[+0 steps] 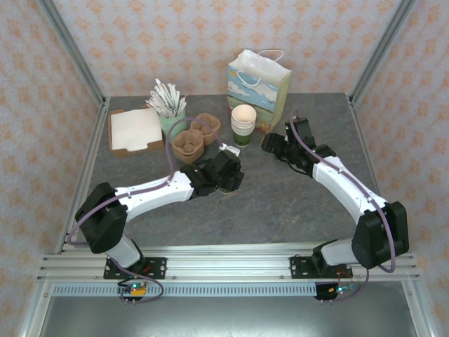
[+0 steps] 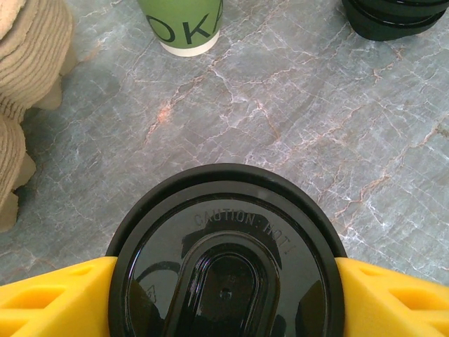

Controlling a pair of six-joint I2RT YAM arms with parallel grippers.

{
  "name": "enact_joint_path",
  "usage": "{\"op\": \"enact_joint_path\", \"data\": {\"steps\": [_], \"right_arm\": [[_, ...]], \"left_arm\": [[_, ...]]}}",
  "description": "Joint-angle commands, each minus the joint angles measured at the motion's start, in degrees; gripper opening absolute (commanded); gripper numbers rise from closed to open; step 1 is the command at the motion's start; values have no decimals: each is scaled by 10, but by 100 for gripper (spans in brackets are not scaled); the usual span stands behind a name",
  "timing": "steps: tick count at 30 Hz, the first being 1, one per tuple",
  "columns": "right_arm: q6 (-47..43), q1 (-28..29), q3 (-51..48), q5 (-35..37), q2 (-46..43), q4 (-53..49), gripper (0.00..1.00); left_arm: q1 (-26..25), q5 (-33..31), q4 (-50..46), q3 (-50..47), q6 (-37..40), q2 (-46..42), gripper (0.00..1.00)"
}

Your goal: Pack the takeout coffee

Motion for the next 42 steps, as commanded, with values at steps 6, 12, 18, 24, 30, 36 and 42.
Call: {"op": "enact_joint_path", "data": {"steps": [6,12,18,24,30,36,42], "right_arm": [[6,-3,-5,-2,-1,15,80],[8,-3,-6,-2,0,16,80],[7,-3,-8,-2,-1,16,80],[7,-3,-9,-2,-1,16,80],[8,-3,-10,-2,-1,16,80],[8,-3,-10,-3,-1,16,80],[8,-3,-11,-2,-4,15,80]], "left_arm": [[6,-14,-14,-4,3,-16,76],[6,-5,-11,0,-1,-22,76],[9,-5,-10,0,-2,-18,76],[15,-4,-12,-7,-5,-9,76],[16,7,-10,-22,-15,-6,76],[16,8,-22,-28,-24,-2,76],[18,8,-42,-40,-39,-3,76]]}}
